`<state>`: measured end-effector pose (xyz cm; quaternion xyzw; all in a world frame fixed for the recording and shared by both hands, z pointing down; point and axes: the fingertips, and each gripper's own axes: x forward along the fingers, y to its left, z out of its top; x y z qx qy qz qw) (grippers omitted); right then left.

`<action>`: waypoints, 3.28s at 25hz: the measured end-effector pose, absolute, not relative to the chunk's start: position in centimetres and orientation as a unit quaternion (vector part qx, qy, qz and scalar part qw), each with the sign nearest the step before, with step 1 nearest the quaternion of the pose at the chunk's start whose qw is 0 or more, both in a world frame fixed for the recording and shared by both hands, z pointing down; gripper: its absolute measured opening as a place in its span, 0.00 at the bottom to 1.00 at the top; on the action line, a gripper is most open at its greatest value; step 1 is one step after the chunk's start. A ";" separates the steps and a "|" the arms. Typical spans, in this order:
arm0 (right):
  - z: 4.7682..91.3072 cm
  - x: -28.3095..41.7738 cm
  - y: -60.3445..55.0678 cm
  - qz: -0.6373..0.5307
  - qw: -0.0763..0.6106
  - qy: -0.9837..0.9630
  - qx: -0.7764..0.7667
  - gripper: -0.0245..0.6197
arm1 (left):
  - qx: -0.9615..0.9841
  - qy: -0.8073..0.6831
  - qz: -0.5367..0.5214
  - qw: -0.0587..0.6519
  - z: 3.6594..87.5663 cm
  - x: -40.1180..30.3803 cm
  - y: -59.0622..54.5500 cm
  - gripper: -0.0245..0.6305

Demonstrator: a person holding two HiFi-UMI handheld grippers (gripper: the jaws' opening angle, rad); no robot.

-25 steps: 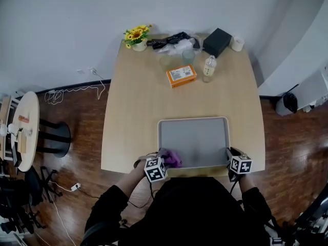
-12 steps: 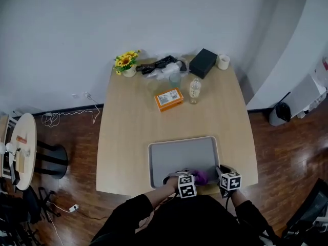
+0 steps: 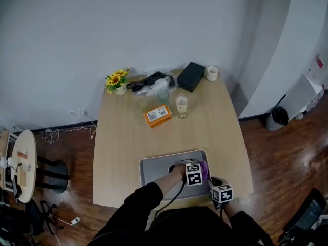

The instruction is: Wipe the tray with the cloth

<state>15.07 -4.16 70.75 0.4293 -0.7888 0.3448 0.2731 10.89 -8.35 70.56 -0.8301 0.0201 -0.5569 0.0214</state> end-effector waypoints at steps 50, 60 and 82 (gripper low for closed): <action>59.7 10.4 -7.3 0.216 0.239 -0.824 0.465 0.04 | -0.856 0.309 -0.406 -0.081 59.2 -4.5 -1.8 0.18; 54.0 8.6 -9.9 0.195 0.174 -0.839 0.477 0.04 | -0.755 0.529 -0.349 -0.168 59.1 -21.4 -1.9 0.18; 50.0 7.9 -9.8 0.193 0.126 -0.851 0.472 0.04 | -0.699 0.666 -0.143 -0.217 52.1 -27.5 -1.7 0.38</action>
